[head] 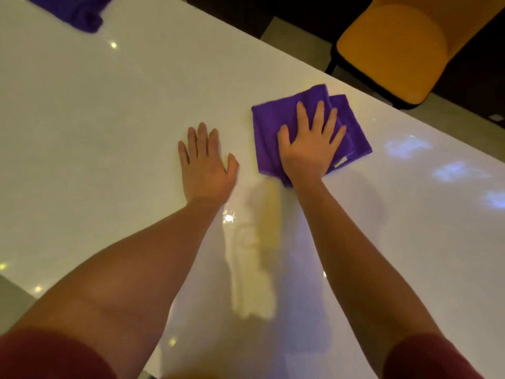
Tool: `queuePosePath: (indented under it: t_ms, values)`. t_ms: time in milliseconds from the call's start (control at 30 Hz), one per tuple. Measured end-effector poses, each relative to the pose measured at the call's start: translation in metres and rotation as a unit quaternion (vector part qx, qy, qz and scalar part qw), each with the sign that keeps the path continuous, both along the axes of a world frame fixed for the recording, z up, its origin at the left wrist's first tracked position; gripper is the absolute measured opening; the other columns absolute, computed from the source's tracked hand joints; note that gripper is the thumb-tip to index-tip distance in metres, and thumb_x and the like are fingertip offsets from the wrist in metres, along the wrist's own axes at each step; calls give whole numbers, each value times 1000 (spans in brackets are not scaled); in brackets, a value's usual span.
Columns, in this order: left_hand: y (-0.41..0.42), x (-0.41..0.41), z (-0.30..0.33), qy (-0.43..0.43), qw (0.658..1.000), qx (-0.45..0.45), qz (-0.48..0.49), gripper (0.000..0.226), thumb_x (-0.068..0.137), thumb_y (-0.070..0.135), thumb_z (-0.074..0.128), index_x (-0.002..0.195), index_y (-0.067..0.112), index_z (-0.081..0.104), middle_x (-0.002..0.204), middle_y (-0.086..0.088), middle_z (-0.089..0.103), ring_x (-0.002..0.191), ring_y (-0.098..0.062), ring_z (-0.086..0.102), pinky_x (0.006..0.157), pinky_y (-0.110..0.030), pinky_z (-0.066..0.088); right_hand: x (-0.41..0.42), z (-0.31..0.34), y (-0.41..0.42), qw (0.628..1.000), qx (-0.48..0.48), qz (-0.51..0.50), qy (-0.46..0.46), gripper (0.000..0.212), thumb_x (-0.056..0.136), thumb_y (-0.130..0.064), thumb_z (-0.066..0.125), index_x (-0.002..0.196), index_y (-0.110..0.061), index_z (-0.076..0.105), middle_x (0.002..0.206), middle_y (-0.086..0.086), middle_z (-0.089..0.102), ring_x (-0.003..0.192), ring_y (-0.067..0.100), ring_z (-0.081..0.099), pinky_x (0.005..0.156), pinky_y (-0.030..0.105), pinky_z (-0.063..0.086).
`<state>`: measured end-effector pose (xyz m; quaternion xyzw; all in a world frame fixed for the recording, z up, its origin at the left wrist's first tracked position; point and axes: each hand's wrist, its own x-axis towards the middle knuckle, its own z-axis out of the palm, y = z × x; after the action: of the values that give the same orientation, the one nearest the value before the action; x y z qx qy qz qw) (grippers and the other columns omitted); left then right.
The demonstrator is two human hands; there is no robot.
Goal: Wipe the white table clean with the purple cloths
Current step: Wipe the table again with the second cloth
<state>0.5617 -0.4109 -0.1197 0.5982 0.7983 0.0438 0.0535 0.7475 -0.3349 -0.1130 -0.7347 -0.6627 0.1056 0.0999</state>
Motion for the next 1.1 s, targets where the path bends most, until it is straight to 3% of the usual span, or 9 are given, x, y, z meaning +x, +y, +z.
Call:
queuePosePath:
  t_ms: [300,400,633,933,1100]
  values:
    - [-2,1,-2,9,1000,2,-2,69,100,47,29,159,10,29,169,-15,21,157,-35,14,127,-55,12,43,-5,-245,1000,-1,20,-1,62,102,-57,46,159,-32,43,174,3,25,163,30,10,130,61,8]
    - [-2,-1,-2,8,1000,-2,-3,69,100,47,28,159,10,29,169,-16,20,157,-36,14,127,-56,11,40,-5,-280,1000,-13,23,-5,63,100,-56,48,159,-32,43,174,3,25,163,30,11,129,63,9]
    - [1,-2,0,-8,1000,-4,-2,71,99,46,30,160,11,29,169,-14,19,157,-35,12,127,-56,9,17,-1,-183,1000,25,2,-18,64,95,-53,50,154,-29,52,169,8,36,160,36,22,128,62,14]
    - [-1,-2,-3,12,1000,4,-3,72,99,49,26,159,10,29,169,-15,22,157,-36,15,127,-56,11,-29,-5,-18,1000,-2,18,-22,66,101,-59,35,161,-32,38,174,7,24,162,35,12,130,58,5]
    - [-4,1,-7,13,1000,21,-9,70,99,48,26,158,10,30,167,-16,24,156,-37,18,127,-56,12,-8,-4,-22,996,-8,88,-18,67,104,-61,27,164,-32,32,175,6,20,163,34,9,131,58,4]
